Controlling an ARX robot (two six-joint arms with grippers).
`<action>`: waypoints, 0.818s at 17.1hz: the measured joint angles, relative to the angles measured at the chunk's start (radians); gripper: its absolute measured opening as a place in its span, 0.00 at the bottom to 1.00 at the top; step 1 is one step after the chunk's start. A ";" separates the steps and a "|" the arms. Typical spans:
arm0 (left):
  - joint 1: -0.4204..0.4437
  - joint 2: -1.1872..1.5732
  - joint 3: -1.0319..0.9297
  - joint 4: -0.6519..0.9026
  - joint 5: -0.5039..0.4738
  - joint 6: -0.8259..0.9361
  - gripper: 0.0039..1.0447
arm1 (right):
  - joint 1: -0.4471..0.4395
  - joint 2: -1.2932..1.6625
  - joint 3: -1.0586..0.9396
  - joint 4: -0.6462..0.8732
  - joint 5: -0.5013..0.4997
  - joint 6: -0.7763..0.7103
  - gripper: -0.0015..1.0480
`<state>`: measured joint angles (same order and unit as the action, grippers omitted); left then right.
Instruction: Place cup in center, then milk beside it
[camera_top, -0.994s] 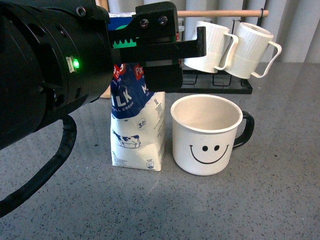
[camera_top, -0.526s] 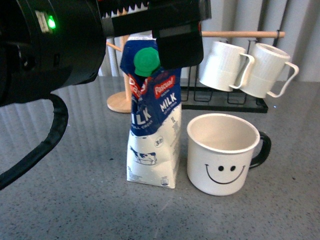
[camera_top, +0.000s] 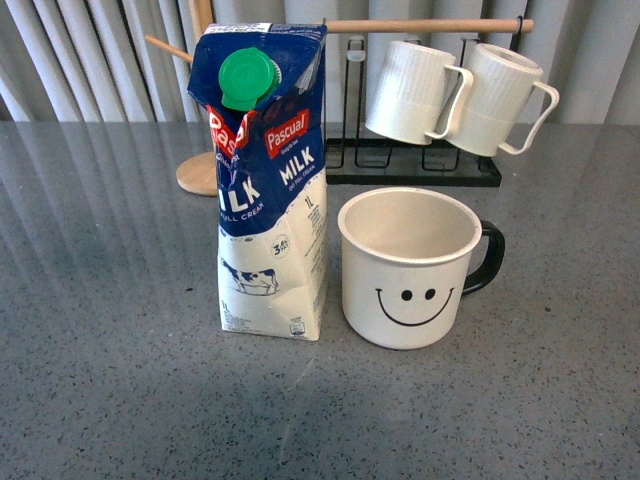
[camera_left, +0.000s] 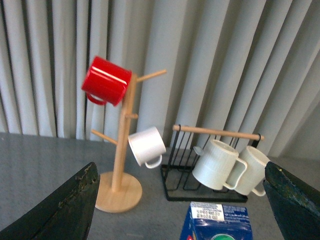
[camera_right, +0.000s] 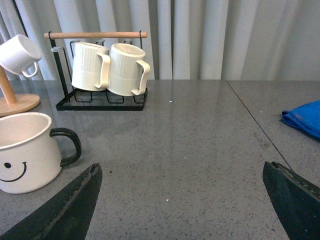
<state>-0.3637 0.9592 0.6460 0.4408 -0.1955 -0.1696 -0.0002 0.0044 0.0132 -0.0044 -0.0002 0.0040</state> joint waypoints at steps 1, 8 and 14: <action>0.069 -0.066 -0.010 -0.037 0.052 0.021 0.94 | 0.000 0.000 0.000 0.000 0.000 0.000 0.94; 0.369 -0.362 -0.192 -0.278 0.186 0.142 0.66 | 0.000 0.000 0.000 0.000 0.000 0.000 0.94; 0.362 -0.497 -0.418 -0.206 0.195 0.152 0.05 | 0.000 0.000 0.000 0.000 0.000 0.000 0.94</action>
<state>-0.0017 0.4622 0.2279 0.2344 -0.0006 -0.0174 -0.0002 0.0044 0.0132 -0.0044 -0.0002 0.0040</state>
